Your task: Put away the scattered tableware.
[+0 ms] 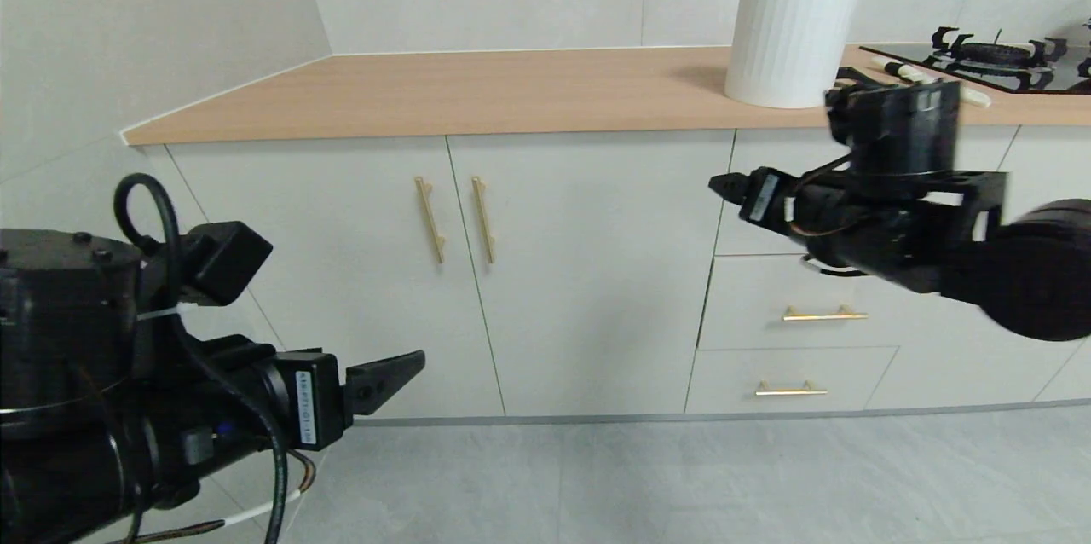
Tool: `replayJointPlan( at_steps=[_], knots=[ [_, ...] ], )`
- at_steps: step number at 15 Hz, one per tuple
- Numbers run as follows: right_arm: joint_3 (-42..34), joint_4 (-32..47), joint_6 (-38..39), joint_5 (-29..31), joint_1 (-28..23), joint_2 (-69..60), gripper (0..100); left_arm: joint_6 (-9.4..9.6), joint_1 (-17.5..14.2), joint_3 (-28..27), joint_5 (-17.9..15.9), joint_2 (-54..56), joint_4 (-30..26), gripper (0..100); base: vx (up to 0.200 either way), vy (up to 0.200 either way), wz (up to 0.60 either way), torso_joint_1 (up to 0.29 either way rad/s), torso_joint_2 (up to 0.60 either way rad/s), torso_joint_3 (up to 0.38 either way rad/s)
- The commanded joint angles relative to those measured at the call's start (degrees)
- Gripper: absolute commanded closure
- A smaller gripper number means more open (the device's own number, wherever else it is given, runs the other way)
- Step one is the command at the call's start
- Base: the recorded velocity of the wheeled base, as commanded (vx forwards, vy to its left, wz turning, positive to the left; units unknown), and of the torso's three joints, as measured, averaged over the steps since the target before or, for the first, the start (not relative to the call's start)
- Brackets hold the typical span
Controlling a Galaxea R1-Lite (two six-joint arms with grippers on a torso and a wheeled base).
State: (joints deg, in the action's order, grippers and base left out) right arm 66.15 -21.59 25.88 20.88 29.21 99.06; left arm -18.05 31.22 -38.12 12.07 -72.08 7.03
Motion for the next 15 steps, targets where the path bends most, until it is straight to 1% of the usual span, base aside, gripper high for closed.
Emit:
replayJointPlan(
  at_steps=[1,2,3,4,5,6,7,8,10,11,12,13,14,15],
  knots=[
    [-17.19,-0.38,-11.38,-0.05,-0.03,-28.84,0,2.06,-0.02,3.05,4.54,10.65,-0.44,0,0.0,0.0,0.0,0.0,0.0,0.0],
    [-20.79,-0.38,-13.14,-0.05,-0.12,-35.34,0,2.41,-0.46,5.42,5.51,15.22,-1.15,0,0.0,0.0,0.0,0.0,0.0,0.0],
    [-24.22,-0.12,-15.51,-0.14,-0.91,-42.02,0,3.2,-1.69,8.33,5.86,21.28,-2.9,0,0.0,0.0,0.0,0.0,0.0,0.0],
    [-26.95,-0.12,-18.59,-0.23,-3.63,-46.59,0,5.05,-2.92,9.73,5.95,26.2,-5.28,0,0.0,0.0,0.0,0.0,0.0,0.0],
    [-29.23,-0.12,-22.98,-0.67,-7.76,-51.6,0,6.8,-5.03,10.17,5.95,31.83,-9.14,0,0.0,0.0,0.0,0.0,0.0,0.0],
    [-31.43,-0.03,-26.5,-2.6,-10.75,-57.84,0,9.44,-7.31,9.56,5.86,38.07,-14.77,0,0.0,0.0,0.0,0.0,0.0,0.0],
    [-32.13,0.14,-27.37,-3.39,-11.19,-60.83,0,10.41,-8.19,9.03,5.86,40.18,-16.97,0,0.0,0.0,0.0,0.0,0.0,0.0],
    [-34.51,1.81,-28.61,-3.22,-12.25,-66.37,0,10.5,-9.51,7.89,5.86,43.25,-20.04,0,0.0,0.0,0.0,0.0,0.0,0.0],
    [-40.39,7.44,-32.82,-3.83,-18.13,-76.65,0,11.11,-10.04,7.8,5.95,48.35,-21.62,0,0.0,0.0,0.0,0.0,0.0,0.0],
    [-43.03,9.55,-33.79,-4.62,-20.86,-81.75,0,11.37,-11.62,7.89,6.04,50.46,-22.68,0,0.0,0.0,0.0,0.0,0.0,0.0],
    [-43.03,9.55,-33.79,-4.62,-20.86,-81.75,0,11.37,-11.62,7.89,6.04,50.46,-22.68,0,0.0,0.0,0.0,0.0,0.0,0.0],
    [-45.32,14.03,-33.88,-5.5,-23.5,-90.36,0,11.37,-15.31,8.24,6.04,55.91,-26.63,0,0.0,0.0,0.0,0.0,0.0,0.0],
    [-45.4,15.35,-33.88,-5.41,-24.02,-92.21,0,11.37,-15.66,8.15,6.04,57.32,-27.69,0,0.0,0.0,0.0,0.0,0.0,0.0],
    [-45.84,16.49,-33.44,-5.68,-27.63,-95.28,0,11.46,-18.3,8.5,5.95,61.71,-30.59,0,0.0,0.0,0.0,0.0,0.0,0.0]
  ],
)
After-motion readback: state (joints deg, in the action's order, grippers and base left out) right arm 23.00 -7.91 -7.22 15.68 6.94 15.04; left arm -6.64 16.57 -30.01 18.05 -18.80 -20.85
